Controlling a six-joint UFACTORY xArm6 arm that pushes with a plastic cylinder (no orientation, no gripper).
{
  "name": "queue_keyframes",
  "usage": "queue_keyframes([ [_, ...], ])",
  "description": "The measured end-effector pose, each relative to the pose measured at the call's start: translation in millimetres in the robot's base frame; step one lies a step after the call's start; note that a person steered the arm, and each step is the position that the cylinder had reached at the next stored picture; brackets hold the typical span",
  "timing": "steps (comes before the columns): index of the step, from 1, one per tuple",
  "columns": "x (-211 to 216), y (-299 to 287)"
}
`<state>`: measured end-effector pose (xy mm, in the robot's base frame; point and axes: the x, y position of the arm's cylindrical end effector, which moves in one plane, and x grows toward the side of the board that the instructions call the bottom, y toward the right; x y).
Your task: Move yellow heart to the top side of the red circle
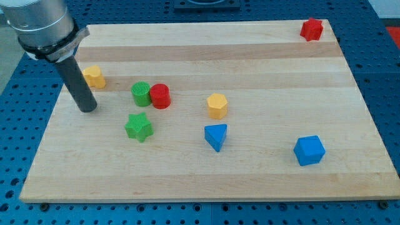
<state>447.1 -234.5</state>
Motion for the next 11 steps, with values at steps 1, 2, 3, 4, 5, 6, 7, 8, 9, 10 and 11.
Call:
queue_keyframes([
  [1,-10.8,0.0],
  [2,-28.6,0.6],
  [3,-51.6,0.2],
  [4,-57.1,-19.0],
  [5,-57.1,-24.8],
  [6,-57.0,-24.7],
  [7,-57.0,-15.8],
  [8,-63.7,2.9],
  [9,-78.4,18.9],
  [10,-97.9,30.1],
  [11,-107.9,30.6],
])
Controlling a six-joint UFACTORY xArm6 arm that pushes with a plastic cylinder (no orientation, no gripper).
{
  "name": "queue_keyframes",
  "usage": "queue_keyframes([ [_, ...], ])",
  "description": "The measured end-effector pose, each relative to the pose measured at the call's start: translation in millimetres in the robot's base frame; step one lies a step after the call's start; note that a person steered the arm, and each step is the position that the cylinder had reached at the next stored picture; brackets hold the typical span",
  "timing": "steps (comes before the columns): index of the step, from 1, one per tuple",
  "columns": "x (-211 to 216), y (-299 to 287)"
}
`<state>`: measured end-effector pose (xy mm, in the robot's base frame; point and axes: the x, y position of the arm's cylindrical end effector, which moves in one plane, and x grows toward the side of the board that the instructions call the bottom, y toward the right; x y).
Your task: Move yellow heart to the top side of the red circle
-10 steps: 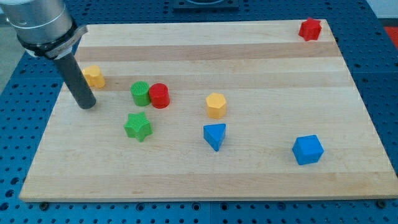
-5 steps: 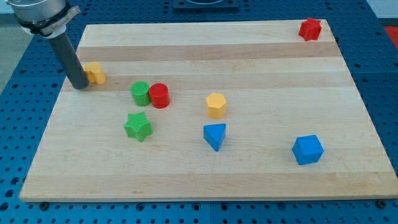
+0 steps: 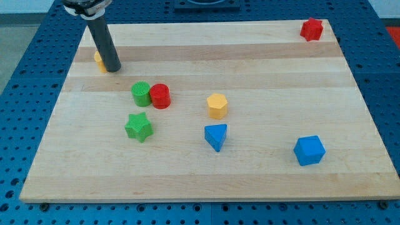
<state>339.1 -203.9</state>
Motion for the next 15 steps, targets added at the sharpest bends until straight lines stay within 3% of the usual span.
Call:
queue_keyframes([
  [3,18.6,-100.7],
  [5,-2.5,-100.9],
  [7,-22.2,-23.6],
  [9,6.8,80.3],
  [12,11.6,84.1],
  [15,24.0,43.9],
])
